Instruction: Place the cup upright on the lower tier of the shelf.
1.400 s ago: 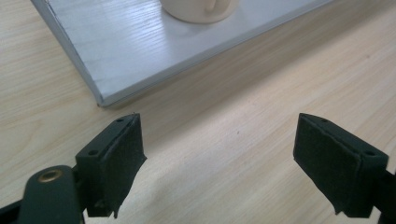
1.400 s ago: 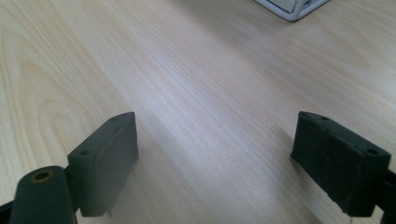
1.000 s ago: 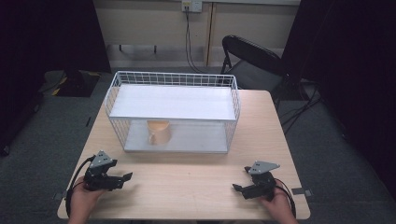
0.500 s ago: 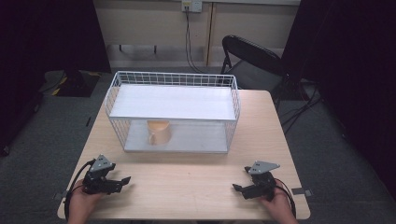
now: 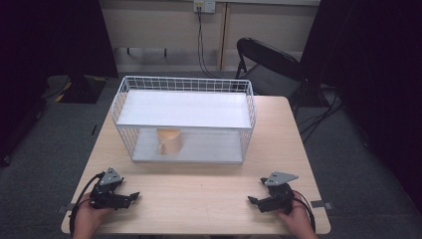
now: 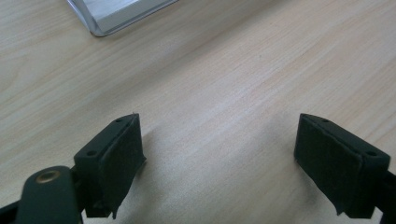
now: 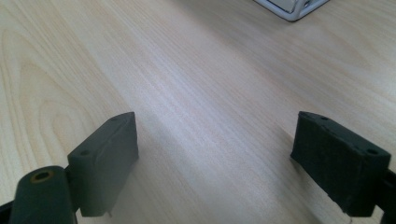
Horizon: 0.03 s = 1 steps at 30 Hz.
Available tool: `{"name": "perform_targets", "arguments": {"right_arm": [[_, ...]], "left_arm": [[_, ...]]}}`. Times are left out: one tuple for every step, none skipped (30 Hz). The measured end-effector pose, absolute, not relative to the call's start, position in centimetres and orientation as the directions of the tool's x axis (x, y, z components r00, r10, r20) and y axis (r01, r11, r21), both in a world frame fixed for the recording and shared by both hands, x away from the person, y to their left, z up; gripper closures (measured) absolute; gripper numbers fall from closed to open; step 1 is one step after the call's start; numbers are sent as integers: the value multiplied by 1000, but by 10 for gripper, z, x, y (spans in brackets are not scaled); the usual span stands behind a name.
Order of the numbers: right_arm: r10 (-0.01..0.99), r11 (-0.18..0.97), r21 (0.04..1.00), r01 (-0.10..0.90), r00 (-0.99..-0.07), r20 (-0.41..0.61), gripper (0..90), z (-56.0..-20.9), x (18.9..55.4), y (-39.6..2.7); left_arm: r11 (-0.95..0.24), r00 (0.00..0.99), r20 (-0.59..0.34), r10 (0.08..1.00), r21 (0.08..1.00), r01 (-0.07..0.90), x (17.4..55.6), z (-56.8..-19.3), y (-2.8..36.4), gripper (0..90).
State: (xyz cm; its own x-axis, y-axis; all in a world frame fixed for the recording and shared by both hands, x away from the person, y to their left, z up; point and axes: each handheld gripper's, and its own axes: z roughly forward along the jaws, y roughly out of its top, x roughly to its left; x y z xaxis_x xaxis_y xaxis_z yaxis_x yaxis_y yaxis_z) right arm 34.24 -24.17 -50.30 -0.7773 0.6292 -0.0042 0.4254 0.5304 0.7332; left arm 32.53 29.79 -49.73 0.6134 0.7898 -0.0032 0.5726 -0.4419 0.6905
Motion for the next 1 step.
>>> {"name": "perform_targets", "arguments": {"right_arm": [[629, 530, 733, 425, -777, -4, 136, -503, 342, -242]], "left_arm": [[-443, 614, -2, 790, 690, 573, 325, -497, 298, 153]]}}
